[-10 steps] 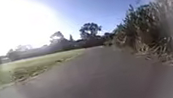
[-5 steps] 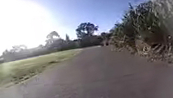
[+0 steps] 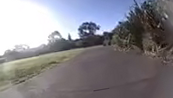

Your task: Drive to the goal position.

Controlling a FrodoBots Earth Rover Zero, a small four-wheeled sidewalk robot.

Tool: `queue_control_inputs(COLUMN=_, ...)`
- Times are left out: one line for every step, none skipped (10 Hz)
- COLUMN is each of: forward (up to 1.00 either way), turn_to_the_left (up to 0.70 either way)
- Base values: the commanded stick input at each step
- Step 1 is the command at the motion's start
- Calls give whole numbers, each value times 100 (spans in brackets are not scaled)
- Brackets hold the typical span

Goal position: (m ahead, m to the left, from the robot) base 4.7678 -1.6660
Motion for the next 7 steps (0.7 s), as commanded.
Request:
queue_control_inputs(forward=70, turn_to_the_left=-33)
queue_control_inputs(forward=70, turn_to_the_left=-25)
queue_control_inputs(forward=70, turn_to_the_left=-13)
queue_control_inputs(forward=70, turn_to_the_left=-1)
queue_control_inputs(forward=70, turn_to_the_left=0)
queue_control_inputs(forward=70, turn_to_the_left=0)
queue_control_inputs(forward=70, turn_to_the_left=0)
